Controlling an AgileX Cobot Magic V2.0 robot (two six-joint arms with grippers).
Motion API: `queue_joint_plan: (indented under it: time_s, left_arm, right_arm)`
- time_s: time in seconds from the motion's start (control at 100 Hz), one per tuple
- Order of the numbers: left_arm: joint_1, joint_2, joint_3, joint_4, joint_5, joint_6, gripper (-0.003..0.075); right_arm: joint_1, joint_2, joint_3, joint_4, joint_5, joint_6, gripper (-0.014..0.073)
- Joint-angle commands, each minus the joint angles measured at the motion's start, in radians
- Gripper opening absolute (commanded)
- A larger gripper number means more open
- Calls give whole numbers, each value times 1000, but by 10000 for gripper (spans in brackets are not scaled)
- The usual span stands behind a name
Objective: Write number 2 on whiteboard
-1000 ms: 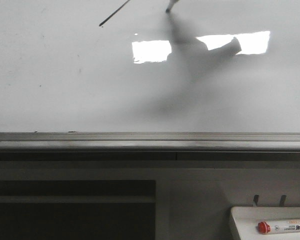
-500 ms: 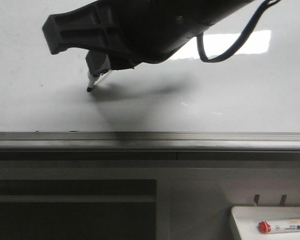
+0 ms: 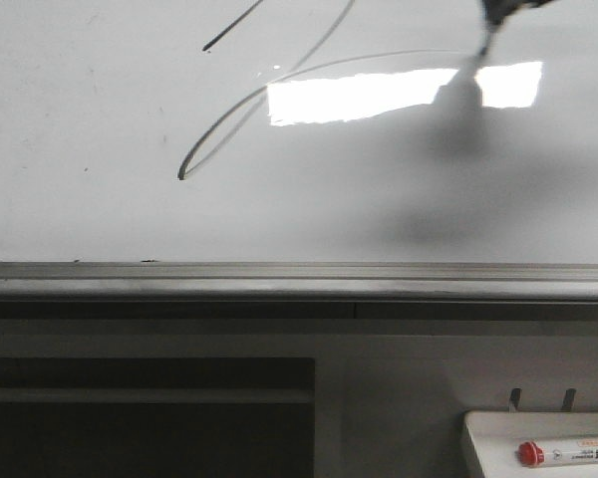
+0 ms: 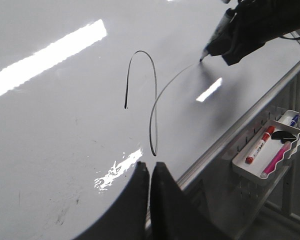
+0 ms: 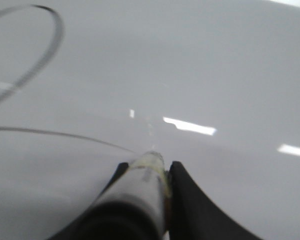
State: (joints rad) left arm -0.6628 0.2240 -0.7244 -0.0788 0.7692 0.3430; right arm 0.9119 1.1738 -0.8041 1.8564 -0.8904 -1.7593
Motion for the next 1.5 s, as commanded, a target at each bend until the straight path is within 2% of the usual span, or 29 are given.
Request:
queue_joint_plan:
  time_s: [0.0,0.11,0.18,0.25,0.32,0.37,0.46,0.5,0.55,0.69,0.73,0.77,1.05,1.19,1.26,1.49]
  left_arm:
    - [1,13,-22,-16,-80,-15,-20]
    - [1,13,-22,-19,-80,-15,-20]
    - [1,13,-22,-19,-80,-15,-20]
    - [1,13,-22,-19,-83,-15,-20]
    - [1,16,-22,-25,-103,-15,-20]
    - [1,18,-22,-51,-136,-15,-20]
    - [1,39,-22,-137,-197,29,-7]
    - [1,57,-27,-200,-199,89,35]
    - [1,86,-32,-272,-186,154,113]
    - [1,195,-70,-422,-66,287,393]
    - [1,220,-86,-440,-30,317,428]
    - [1,245,-103,-453,8,337,440]
    - [1,360,-151,-534,146,363,438]
    - [1,389,-151,-534,139,363,423]
    - [1,401,-151,-534,134,363,361]
    - [1,439,-151,-530,123,364,41]
  right_arm:
    - [-7,-91,3,8,-51,-29,-78]
    - [-7,-156,4,8,-39,-29,-78]
    - [-5,-203,2,8,33,-29,-78]
    - [5,-255,2,6,223,-31,-78]
    - [5,-290,2,-7,508,-31,-78]
    - [5,-295,2,-53,751,-31,-78]
    - [5,-270,-9,-149,1069,-13,-78]
    - [5,-239,-28,-199,1191,51,-78]
    - [14,-201,-54,-290,1265,159,-78]
    - [80,-108,-135,-651,1314,450,-78]
    - [99,-85,-154,-717,1316,500,-78]
    - [118,-67,-168,-727,1316,506,-78]
    - [173,-18,-211,-703,1306,506,-78]
    - [174,-18,-228,-700,1323,506,-78]
    - [174,-18,-228,-696,1330,506,-78]
    - [174,-18,-228,-667,1350,506,-78]
